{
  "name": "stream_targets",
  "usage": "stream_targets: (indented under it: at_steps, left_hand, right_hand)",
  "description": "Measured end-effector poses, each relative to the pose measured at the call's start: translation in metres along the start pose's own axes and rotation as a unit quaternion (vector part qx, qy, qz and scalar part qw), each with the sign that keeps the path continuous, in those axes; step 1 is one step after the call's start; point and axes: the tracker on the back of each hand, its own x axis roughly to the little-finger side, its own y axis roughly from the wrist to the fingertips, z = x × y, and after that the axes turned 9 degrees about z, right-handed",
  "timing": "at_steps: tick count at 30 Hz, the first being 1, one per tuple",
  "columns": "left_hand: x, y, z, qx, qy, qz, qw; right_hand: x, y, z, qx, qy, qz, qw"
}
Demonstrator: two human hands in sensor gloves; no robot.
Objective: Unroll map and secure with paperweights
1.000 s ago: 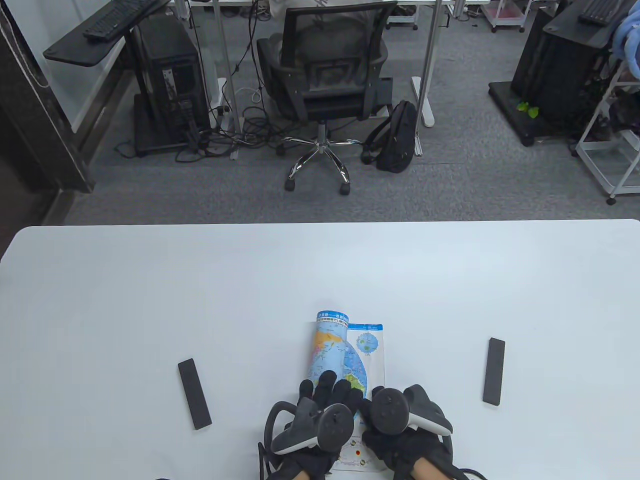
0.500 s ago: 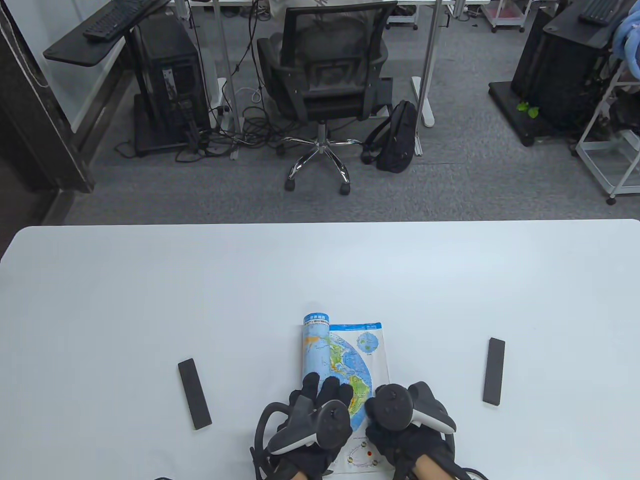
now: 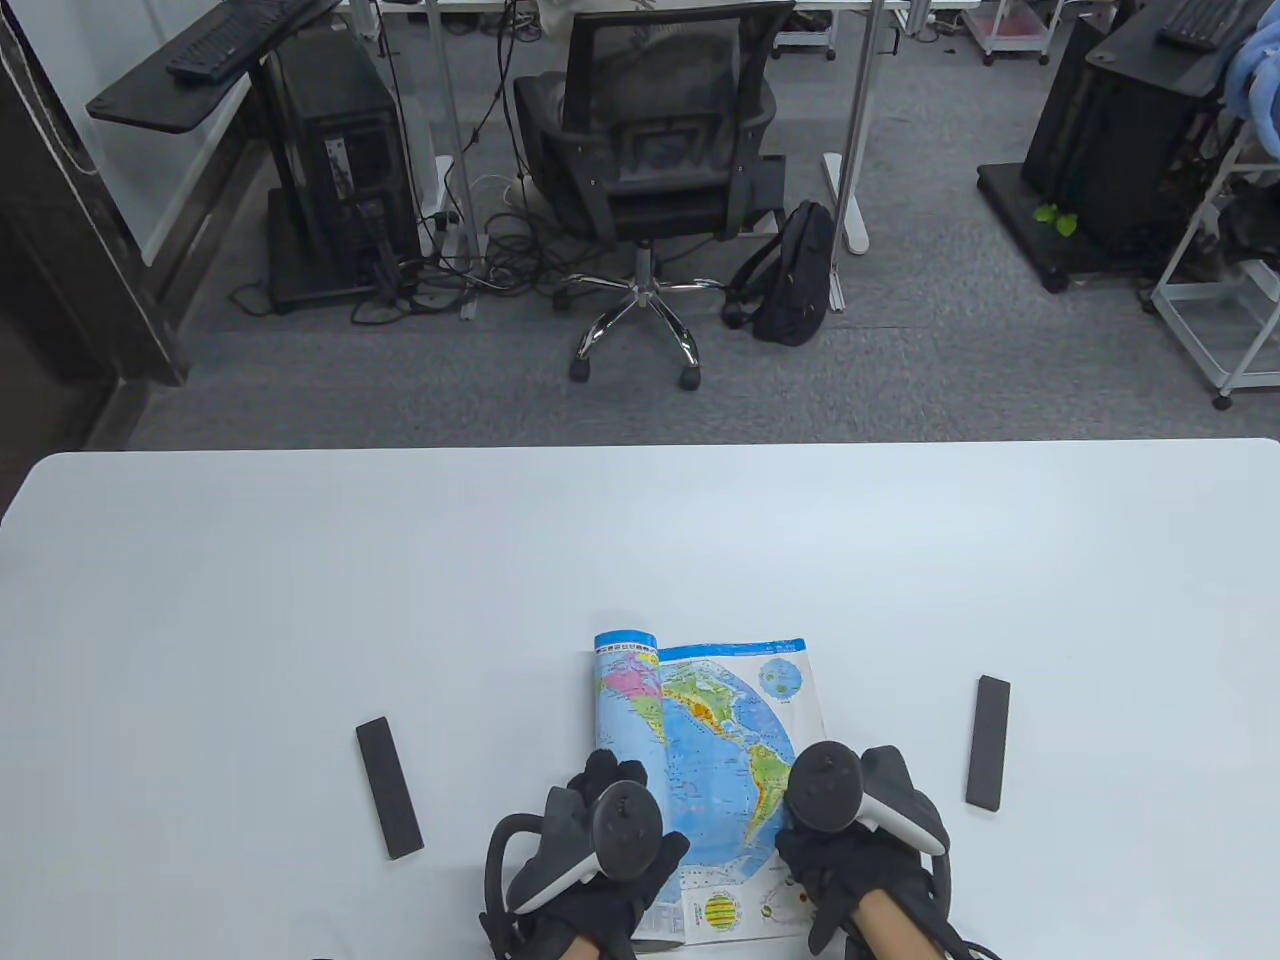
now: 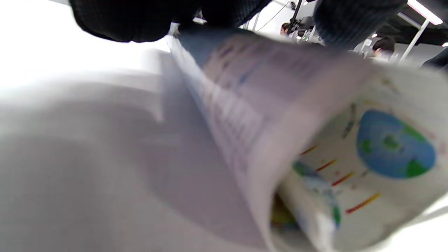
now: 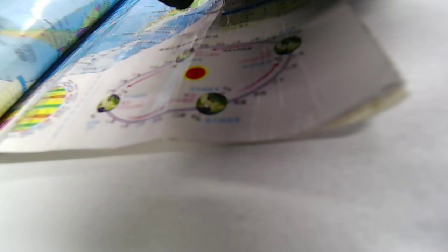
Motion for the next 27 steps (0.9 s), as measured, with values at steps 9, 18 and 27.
stream_targets:
  at_steps: [9, 18, 27]
  left_hand:
    - [0.003, 0.004, 0.012, 0.041, -0.003, -0.041, 0.998]
    - [-0.010, 0.008, 0.020, 0.026, 0.029, -0.066, 0.997]
    - [-0.016, 0.010, 0.023, 0.027, 0.058, -0.098, 0.993]
  right_hand:
    - [-0.002, 0.000, -0.004, -0.023, -0.015, -0.008, 1.000]
    - [-0.010, 0.003, -0.015, -0.042, -0.064, -0.015, 0.997]
    - [-0.011, 0.003, -0.015, -0.040, -0.058, -0.010, 0.997]
